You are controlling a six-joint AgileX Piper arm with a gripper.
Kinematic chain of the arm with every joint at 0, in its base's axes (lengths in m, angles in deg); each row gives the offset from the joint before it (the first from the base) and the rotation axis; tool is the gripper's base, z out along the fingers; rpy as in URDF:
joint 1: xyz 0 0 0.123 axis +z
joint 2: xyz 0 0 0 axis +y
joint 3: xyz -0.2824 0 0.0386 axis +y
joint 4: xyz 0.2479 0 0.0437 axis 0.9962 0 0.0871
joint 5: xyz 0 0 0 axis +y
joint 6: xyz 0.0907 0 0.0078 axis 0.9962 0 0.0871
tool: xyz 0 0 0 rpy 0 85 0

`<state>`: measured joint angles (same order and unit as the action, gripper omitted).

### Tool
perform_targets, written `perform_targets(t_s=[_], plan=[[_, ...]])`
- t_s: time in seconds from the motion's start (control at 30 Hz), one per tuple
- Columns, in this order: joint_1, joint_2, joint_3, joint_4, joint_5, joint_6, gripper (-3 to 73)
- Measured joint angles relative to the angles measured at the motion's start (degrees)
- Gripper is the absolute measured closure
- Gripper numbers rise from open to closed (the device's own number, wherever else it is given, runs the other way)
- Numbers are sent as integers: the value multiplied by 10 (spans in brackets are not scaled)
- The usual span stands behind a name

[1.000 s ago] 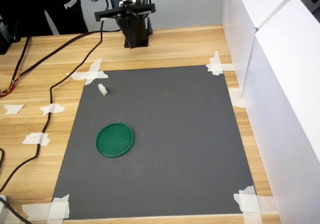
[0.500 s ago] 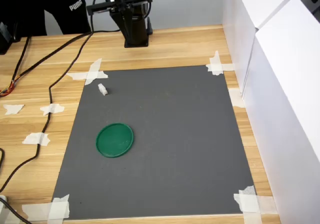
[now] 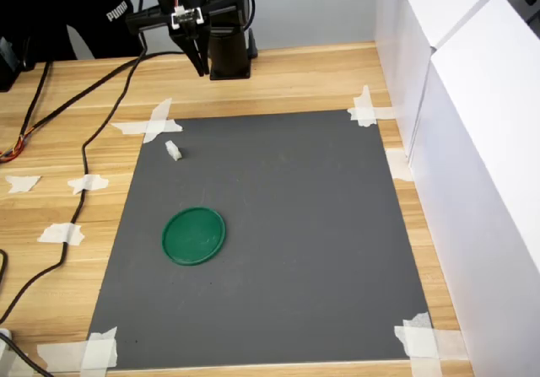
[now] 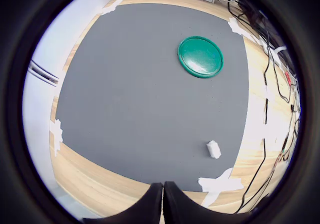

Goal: Grasp a white terminal and put it on the green lid.

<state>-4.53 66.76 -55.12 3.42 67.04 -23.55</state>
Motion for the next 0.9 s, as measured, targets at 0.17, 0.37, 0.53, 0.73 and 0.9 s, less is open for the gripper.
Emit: perform_targets(t_s=[0.17,0.37,0.53,0.73,0.9], plan=[[0,26,-18,-10,1,-7,711],[-27,42,-20,13,-1,-8,711],[-106,44,-20,42,-10,-30,711],[-173,56,-22,45,-17,-151,711],[-206,60,-26,47,-19,-220,702]])
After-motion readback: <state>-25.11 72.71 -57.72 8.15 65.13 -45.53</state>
